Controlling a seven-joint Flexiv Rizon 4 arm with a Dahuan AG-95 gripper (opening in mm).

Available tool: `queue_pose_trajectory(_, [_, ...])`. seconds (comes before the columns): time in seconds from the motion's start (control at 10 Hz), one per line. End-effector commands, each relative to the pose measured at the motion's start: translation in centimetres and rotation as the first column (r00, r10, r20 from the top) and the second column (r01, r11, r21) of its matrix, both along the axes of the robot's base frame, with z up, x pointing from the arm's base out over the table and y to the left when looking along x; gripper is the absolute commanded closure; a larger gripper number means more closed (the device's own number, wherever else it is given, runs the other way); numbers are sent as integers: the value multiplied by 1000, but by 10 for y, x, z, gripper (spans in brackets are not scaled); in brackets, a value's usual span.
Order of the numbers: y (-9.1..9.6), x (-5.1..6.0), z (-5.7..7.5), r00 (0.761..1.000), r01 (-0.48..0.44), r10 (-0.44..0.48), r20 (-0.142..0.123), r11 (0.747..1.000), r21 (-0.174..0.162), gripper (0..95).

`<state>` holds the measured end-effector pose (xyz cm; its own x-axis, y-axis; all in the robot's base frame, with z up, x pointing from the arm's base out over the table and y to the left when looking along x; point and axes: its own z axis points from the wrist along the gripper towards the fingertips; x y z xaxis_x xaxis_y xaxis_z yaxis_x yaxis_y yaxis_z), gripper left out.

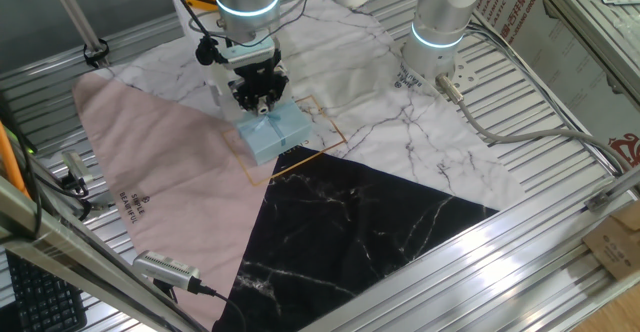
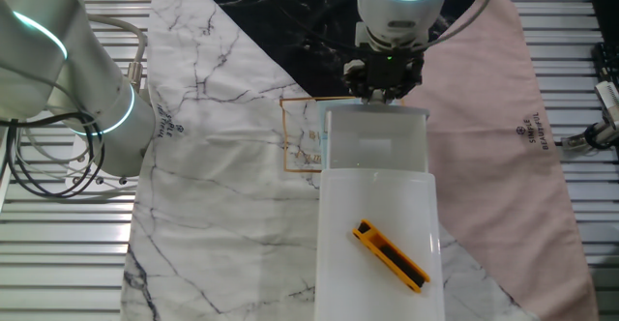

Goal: Grasp the handle and open the drawer

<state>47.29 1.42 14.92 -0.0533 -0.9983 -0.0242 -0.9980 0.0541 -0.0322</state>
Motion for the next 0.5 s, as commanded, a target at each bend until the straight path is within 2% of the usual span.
queue_pose_trajectory(0.1, [0,1,-1,1000,3,-3,4,1000,-6,950])
queue_pose_trajectory(0.5, [6,-2,-4,1000,2,-2,1,1000,-9,950])
